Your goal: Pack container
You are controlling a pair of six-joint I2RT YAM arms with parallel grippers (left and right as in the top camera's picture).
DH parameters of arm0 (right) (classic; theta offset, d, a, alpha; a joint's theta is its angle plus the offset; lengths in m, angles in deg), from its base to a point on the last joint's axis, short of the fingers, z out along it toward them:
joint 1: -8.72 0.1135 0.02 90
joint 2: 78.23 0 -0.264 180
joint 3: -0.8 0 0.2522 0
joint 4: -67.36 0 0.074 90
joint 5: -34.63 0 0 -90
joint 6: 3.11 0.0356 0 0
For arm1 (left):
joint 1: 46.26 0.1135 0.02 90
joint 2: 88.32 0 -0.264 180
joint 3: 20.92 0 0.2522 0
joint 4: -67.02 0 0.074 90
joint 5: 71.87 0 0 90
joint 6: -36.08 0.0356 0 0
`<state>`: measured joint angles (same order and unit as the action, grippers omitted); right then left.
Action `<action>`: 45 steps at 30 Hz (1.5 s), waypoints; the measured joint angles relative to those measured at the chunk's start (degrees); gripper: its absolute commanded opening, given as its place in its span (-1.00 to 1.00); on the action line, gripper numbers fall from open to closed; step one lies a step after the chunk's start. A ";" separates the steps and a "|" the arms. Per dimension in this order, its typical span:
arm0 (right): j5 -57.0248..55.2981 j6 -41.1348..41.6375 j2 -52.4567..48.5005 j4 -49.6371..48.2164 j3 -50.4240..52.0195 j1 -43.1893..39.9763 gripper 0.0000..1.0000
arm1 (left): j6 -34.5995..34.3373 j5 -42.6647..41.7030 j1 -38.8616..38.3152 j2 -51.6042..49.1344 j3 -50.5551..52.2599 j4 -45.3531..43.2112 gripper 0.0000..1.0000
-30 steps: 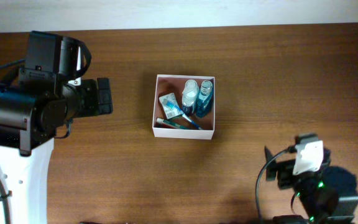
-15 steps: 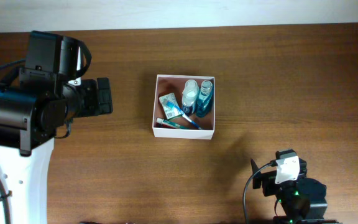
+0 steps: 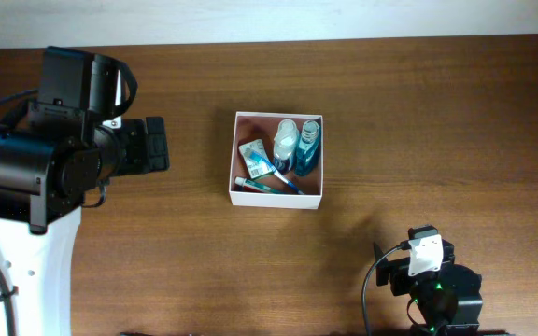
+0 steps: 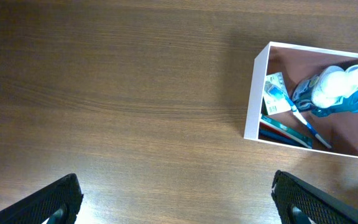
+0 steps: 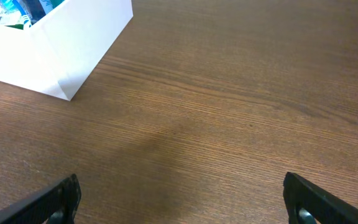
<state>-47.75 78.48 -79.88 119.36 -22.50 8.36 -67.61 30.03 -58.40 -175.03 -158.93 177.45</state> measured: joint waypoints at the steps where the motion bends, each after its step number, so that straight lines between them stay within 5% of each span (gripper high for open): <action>1: 0.02 0.04 0.00 0.00 0.00 0.00 0.98 | 0.00 0.00 0.00 0.00 0.00 0.00 0.99; 22: 0.02 0.02 0.00 0.00 0.00 0.00 0.98 | 0.02 0.68 0.00 0.22 0.04 -0.33 0.99; 26: 0.02 0.04 0.00 0.00 0.00 0.00 0.98 | 0.44 1.84 0.55 3.58 3.76 -11.06 0.99; 34: 0.02 0.02 0.11 -0.15 0.00 0.00 0.98 | 3.65 -6.10 6.60 22.71 33.35 -39.08 0.99; 45: 0.00 0.02 0.15 -0.15 0.00 0.00 0.98 | 4.70 -10.01 12.50 51.54 76.35 -51.71 0.99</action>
<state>-47.75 78.51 -79.73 119.20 -22.50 8.36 -62.92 20.02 -45.90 -123.50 -82.58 125.73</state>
